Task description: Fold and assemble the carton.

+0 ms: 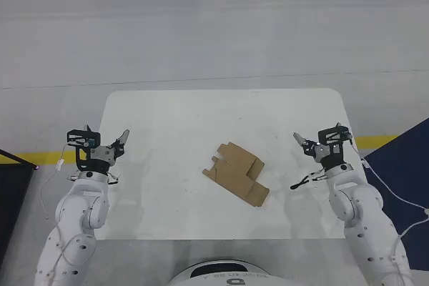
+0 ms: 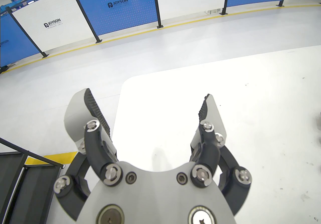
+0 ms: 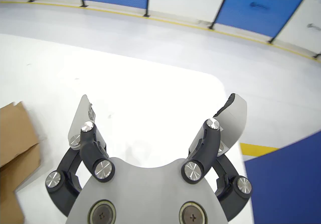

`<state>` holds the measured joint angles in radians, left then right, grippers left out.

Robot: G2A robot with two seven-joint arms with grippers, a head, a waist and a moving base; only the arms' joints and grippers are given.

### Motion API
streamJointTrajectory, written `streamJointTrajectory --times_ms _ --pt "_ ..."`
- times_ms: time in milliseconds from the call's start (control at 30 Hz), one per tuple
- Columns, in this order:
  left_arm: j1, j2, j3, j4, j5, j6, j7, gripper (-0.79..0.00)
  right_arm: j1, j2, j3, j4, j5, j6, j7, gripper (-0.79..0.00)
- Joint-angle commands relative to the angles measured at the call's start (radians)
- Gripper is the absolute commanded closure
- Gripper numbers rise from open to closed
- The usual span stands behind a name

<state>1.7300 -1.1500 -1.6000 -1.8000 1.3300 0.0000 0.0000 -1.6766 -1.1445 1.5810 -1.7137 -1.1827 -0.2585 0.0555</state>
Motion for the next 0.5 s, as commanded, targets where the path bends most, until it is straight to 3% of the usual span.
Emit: streamJointTrajectory --times_ms 0,233,267,400,467 --pt "0.000 0.000 0.000 0.000 0.000 0.000 0.000 -0.785 0.044 0.007 0.010 0.062 0.164 -0.240 0.070 -0.785" --pt "0.000 0.000 0.000 0.000 0.000 0.000 0.000 -0.785 0.153 0.021 -0.043 0.201 0.387 -0.515 0.333 -0.785" --pt "0.000 0.000 0.000 0.000 0.000 0.000 0.000 -0.785 0.167 0.023 -0.060 0.234 0.442 -0.558 0.377 -0.668" --pt "0.000 0.000 0.000 0.000 0.000 0.000 0.000 -0.785 0.252 0.028 -0.112 0.343 0.616 -0.624 0.527 -0.628" --pt "0.000 0.000 0.000 0.000 0.000 0.000 0.000 -0.785 0.284 0.030 -0.144 0.356 0.617 -0.614 0.590 -0.662"
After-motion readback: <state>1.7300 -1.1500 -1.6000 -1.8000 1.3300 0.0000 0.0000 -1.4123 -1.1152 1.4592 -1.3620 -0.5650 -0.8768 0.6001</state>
